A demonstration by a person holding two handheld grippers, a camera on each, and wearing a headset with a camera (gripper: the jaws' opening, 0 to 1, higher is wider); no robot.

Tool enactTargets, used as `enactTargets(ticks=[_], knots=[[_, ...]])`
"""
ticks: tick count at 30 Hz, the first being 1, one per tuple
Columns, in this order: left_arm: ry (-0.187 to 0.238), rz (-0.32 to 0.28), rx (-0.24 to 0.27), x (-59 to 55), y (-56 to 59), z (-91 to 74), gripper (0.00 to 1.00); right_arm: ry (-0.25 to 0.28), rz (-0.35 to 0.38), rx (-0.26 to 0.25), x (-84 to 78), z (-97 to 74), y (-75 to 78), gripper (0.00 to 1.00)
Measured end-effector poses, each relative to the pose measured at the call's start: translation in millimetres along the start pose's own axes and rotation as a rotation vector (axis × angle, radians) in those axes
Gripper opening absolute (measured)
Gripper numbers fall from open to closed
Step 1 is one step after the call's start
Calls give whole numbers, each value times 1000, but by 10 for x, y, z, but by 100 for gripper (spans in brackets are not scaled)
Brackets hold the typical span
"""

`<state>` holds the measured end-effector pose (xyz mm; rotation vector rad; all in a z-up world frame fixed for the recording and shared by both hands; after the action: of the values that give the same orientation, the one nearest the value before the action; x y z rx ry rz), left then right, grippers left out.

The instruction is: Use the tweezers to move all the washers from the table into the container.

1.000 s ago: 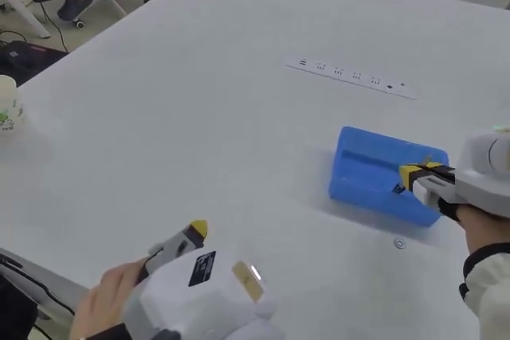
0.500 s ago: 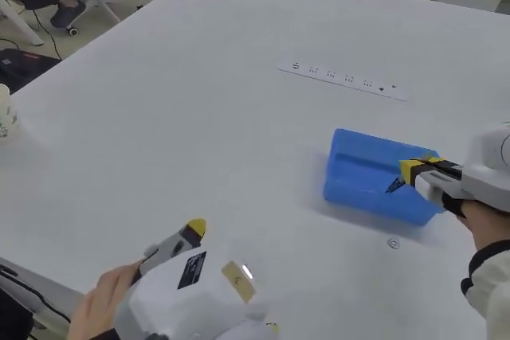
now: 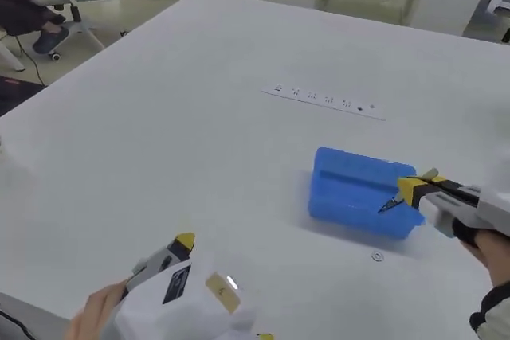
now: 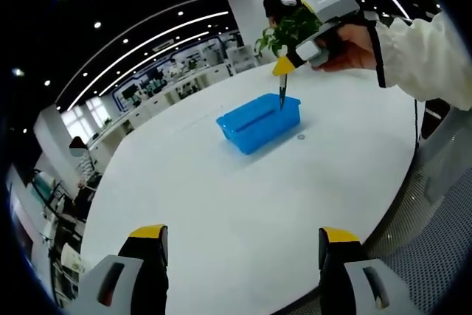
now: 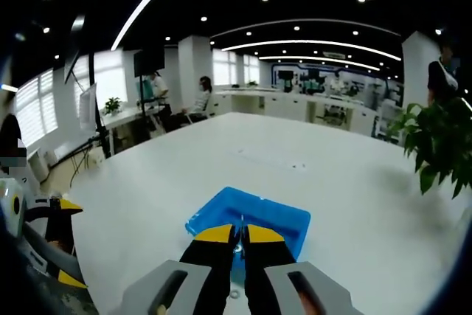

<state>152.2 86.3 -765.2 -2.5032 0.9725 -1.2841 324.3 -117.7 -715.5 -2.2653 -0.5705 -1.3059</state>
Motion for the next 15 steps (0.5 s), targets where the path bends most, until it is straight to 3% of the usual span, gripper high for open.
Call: enactTargets(ticks=[6,15], knots=[[8,-5,2,9,-6,-11,85,-38,-15,-20,-156,-39,9,1],[1,-26,3,-10,-19,-12,85,-128,-38,-39,-430,74,79,1]])
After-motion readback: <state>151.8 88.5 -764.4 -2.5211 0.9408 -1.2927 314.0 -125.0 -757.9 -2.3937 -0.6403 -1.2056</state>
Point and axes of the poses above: the centre of the closed fingertips' face, and the gripper's own axes: z roughly forward along the fingers, y roughly to its right, x roughly out of its top, the point moved 7 cm from there along -z, roughly backward along the fingers, and after that the axes turned 10 degrees about z, right-handed, at the moved point
